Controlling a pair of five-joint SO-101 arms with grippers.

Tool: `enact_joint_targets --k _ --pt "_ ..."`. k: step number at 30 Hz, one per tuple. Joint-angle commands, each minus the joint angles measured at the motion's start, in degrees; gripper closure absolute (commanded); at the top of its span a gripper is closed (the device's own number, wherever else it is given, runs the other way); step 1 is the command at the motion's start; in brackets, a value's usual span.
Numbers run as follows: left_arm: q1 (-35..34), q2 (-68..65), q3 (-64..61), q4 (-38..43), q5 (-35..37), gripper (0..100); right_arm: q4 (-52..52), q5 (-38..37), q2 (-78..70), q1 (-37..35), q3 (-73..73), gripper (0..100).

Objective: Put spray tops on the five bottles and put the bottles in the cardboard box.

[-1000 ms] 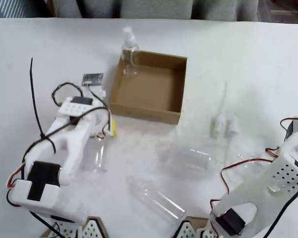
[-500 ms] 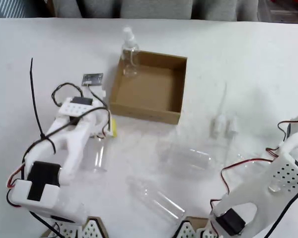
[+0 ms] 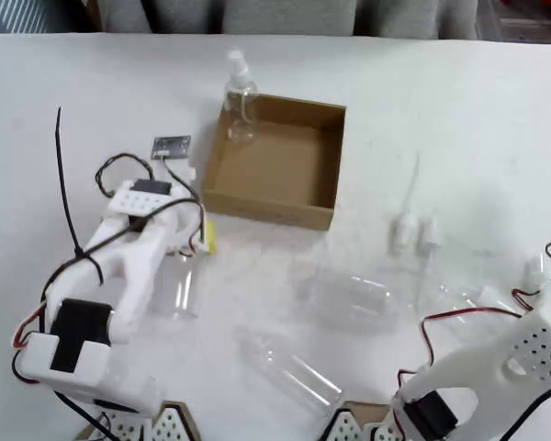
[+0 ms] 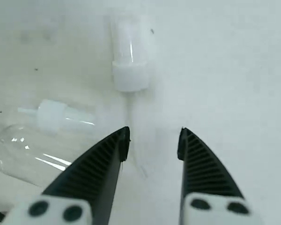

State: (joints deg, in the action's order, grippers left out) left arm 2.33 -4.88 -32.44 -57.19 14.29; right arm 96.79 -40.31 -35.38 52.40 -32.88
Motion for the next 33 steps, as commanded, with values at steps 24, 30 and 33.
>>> enact_joint_targets --k 24,30,33 --pt "-1.7 0.5 0.0 0.8 -0.6 94 -25.7 5.1 16.5 -5.8 24.7 80.8" --pt "-1.7 0.5 0.0 0.9 -0.6 94 -29.6 5.1 16.5 -7.4 28.1 81.0" --pt "-1.7 0.5 0.0 0.9 -0.6 94 -30.6 4.8 16.5 -7.7 29.3 81.0"
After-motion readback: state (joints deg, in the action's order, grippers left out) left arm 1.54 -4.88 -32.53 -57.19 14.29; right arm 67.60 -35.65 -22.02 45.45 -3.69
